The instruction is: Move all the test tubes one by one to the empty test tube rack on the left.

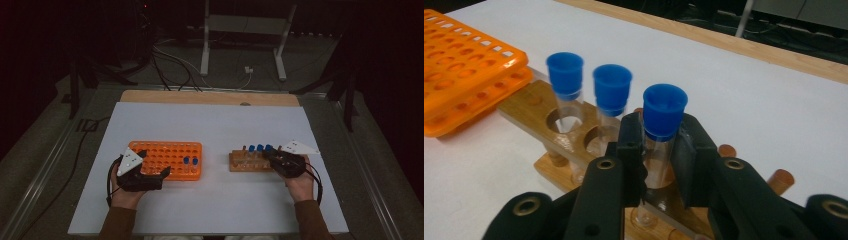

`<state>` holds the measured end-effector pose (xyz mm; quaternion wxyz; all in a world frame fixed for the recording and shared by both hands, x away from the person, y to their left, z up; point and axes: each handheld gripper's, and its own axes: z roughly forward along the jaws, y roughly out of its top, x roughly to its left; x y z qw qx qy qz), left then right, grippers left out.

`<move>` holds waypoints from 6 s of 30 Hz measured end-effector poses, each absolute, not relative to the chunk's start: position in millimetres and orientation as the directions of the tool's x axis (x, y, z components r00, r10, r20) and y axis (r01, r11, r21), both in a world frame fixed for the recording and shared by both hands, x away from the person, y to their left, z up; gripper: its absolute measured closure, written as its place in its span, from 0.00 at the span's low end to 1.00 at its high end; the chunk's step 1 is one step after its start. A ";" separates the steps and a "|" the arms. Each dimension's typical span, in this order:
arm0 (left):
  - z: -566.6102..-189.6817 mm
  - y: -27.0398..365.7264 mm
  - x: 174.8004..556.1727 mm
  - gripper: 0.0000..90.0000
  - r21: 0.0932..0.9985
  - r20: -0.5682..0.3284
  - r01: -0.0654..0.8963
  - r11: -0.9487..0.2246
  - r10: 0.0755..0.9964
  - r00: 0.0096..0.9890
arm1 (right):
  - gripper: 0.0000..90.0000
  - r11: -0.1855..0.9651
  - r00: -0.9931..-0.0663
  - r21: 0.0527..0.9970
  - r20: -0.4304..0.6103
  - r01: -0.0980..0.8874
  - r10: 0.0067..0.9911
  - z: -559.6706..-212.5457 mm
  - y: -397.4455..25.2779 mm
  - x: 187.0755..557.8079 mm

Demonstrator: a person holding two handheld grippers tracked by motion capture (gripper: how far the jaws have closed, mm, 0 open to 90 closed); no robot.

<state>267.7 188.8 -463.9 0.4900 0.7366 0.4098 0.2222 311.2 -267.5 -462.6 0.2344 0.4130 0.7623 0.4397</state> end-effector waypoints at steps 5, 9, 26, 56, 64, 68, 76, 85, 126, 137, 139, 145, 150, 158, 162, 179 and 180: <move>-463.9 188.6 267.7 0.01 0.903 -0.074 0.387 -0.185 0.821 0.566 | 0.85 0.265 -0.549 0.867 0.012 0.422 0.835 -463.2 -268.1 309.3; -464.0 188.2 267.7 0.01 0.903 -0.073 0.386 -0.187 0.821 0.567 | 0.86 0.271 -0.553 0.867 0.007 0.419 0.833 -463.0 -268.1 308.5; -464.4 187.8 268.0 0.01 0.902 -0.072 0.388 -0.190 0.820 0.568 | 0.86 0.247 -0.540 0.884 0.008 0.397 0.842 -450.8 -270.8 306.4; -462.6 187.4 268.0 0.01 0.905 -0.074 0.384 -0.184 0.820 0.567 | 0.86 0.232 -0.557 0.912 -0.004 0.340 0.831 -409.8 -273.0 296.4; -460.3 187.3 267.2 0.01 0.909 -0.071 0.375 -0.181 0.820 0.568 | 0.85 0.236 -0.573 0.917 -0.010 0.321 0.819 -398.3 -271.1 291.8; -459.3 187.8 267.1 0.01 0.914 -0.069 0.367 -0.176 0.822 0.565 | 0.85 0.244 -0.585 0.915 -0.010 0.322 0.811 -397.0 -267.5 290.1; -455.3 186.7 265.4 0.01 0.926 -0.068 0.340 -0.165 0.813 0.579 | 0.85 0.259 -0.620 0.910 -0.002 0.324 0.784 -398.4 -255.4 287.5; -452.9 185.4 264.0 0.01 0.935 -0.058 0.315 -0.161 0.807 0.587 | 0.85 0.270 -0.669 0.911 0.009 0.311 0.743 -397.9 -234.8 284.3; -438.9 151.9 260.1 0.03 0.948 -0.045 0.263 -0.176 0.748 0.662 | 0.85 0.263 -0.812 0.920 0.091 0.290 0.577 -403.8 -143.3 287.6; -436.2 132.7 255.7 0.09 0.935 -0.034 0.272 -0.226 0.707 0.706 | 0.85 0.274 -0.845 0.920 0.099 0.278 0.526 -402.4 -118.4 284.4; -436.3 130.5 255.1 0.13 0.936 -0.040 0.272 -0.225 0.697 0.716 | 0.85 0.278 -0.851 0.921 0.096 0.273 0.517 -402.0 -113.7 283.6; -438.0 125.2 253.9 0.29 0.933 -0.033 0.264 -0.246 0.670 0.742 | 0.85 0.297 -0.867 0.917 0.094 0.267 0.490 -403.4 -99.1 280.8; -438.1 123.8 252.5 0.54 0.934 -0.024 0.243 -0.262 0.634 0.773 | 0.85 0.306 -0.876 0.915 0.093 0.263 0.473 -404.7 -91.1 279.3; -438.7 124.1 251.4 0.84 0.932 -0.020 0.233 -0.277 0.604 0.797 | 0.85 0.313 -0.884 0.913 0.094 0.260 0.458 -406.1 -85.1 277.4; -438.6 125.5 251.5 0.86 0.933 -0.025 0.232 -0.274 0.597 0.802 | 0.84 0.311 -0.887 0.914 0.100 0.261 0.452 -406.3 -85.1 277.5; -441.4 149.2 256.5 0.86 0.943 -0.043 0.251 -0.220 0.667 0.744 | 0.17 0.274 -0.837 0.919 0.097 0.283 0.539 -401.5 -113.8 277.5; -442.5 149.9 257.0 0.87 0.942 -0.040 0.252 -0.221 0.671 0.740 | 0.17 0.274 -0.835 0.919 0.097 0.285 0.542 -401.7 -115.4 276.8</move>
